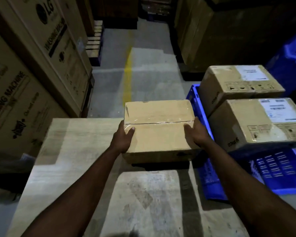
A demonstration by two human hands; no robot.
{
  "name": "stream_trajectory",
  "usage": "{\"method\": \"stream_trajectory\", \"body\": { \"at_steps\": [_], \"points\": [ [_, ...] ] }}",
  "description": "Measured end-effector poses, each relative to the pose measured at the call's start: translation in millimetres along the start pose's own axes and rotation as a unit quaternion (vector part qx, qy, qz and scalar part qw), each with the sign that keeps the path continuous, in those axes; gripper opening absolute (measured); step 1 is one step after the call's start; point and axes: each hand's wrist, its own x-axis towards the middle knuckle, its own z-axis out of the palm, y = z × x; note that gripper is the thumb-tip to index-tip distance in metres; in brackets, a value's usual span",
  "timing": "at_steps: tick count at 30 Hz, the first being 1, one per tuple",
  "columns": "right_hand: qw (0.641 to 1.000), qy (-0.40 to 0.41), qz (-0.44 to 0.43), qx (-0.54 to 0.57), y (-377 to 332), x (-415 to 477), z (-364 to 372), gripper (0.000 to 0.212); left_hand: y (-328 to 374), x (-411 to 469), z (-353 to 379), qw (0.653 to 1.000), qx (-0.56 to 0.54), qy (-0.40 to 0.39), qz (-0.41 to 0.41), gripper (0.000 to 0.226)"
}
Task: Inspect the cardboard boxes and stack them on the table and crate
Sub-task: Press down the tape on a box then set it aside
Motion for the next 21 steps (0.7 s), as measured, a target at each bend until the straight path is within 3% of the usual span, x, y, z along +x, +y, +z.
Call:
{"method": "stream_trajectory", "body": {
  "at_steps": [2, 9, 15, 21],
  "points": [
    [0.998, -0.021, -0.012, -0.049, 0.4, 9.5, -7.0, 0.082, 0.0, 5.8, 8.8, 1.0, -0.017, -0.005, 0.001, 0.046],
    [0.987, -0.044, -0.009, -0.155, 3.3, 20.4, 0.9, 0.096, -5.6, 15.4, 27.4, 1.0, -0.012, -0.017, 0.008, 0.055],
    [0.986, 0.025, 0.032, -0.164, -6.2, 6.5, 23.1, 0.073, -7.1, 20.0, 22.5, 0.999, -0.018, -0.036, 0.022, 0.068],
    [0.988, 0.069, 0.034, -0.136, -4.2, -12.3, 35.5, 0.061, -4.8, 15.3, 24.6, 0.999, -0.026, -0.03, 0.022, 0.067]
  ]
}}
